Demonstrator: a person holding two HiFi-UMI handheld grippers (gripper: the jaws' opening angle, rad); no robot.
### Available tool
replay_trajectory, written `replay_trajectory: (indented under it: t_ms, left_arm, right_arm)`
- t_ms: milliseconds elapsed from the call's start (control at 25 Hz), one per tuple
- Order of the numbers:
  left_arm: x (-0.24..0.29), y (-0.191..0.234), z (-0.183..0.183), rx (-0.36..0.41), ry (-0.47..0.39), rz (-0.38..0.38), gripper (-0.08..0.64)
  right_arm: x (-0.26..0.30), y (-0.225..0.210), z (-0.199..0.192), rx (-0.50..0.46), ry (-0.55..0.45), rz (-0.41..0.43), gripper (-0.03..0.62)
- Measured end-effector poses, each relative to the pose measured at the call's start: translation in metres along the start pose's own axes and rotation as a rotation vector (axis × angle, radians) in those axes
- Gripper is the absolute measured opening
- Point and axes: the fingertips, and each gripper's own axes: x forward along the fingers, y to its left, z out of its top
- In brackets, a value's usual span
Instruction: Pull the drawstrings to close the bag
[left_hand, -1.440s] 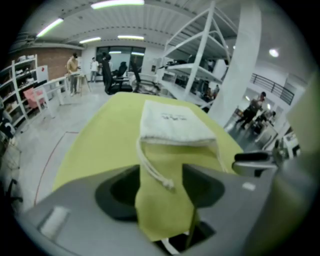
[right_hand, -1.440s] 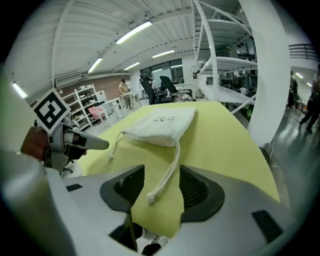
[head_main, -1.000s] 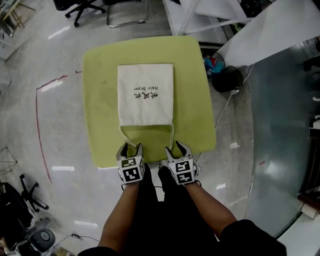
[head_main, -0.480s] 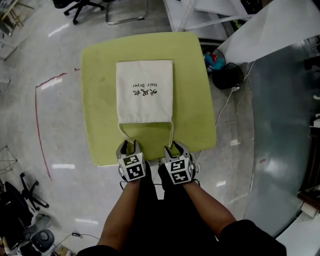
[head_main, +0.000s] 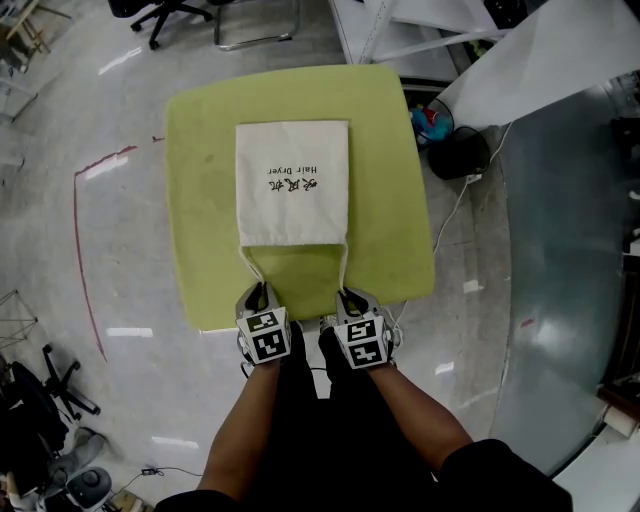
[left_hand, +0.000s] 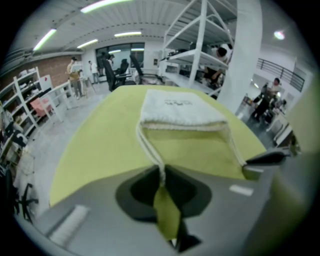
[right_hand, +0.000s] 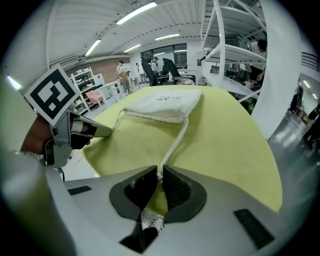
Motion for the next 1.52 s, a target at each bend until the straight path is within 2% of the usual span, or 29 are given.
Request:
replay_trajectory:
  t_ms: [120, 320, 720, 880, 1080, 1240, 1520]
  left_arm:
    - [-0.005, 0.004, -0.001, 0.037, -0.003, -0.010, 0.038]
    - [-0.021, 0.019, 0.009, 0.100, -0.056, 0.005, 0.037]
    - [-0.067, 0.086, 0.045, 0.075, -0.178, 0.125, 0.035]
    - [-0.076, 0.109, 0.080, 0.054, -0.252, 0.167, 0.036]
    - [-0.097, 0.118, 0.124, 0.058, -0.340, 0.181, 0.035]
    - [-0.122, 0.119, 0.165, 0.091, -0.430, 0.185, 0.036]
    - [-0.181, 0.132, 0.247, 0.140, -0.612, 0.238, 0.037]
  right_arm:
    - [-0.005, -0.007, 0.002, 0.000, -0.023, -0.018, 0.037]
    - [-0.018, -0.032, 0.007, -0.022, -0.066, -0.082, 0.035]
    - [-0.054, -0.076, 0.050, -0.026, -0.176, -0.197, 0.035]
    - [-0.065, -0.100, 0.096, -0.040, -0.268, -0.246, 0.035]
    - [-0.091, -0.120, 0.150, -0.057, -0.381, -0.305, 0.035]
    - [-0.119, -0.130, 0.192, -0.060, -0.469, -0.343, 0.035]
    - [-0.183, -0.154, 0.271, -0.081, -0.664, -0.420, 0.035]
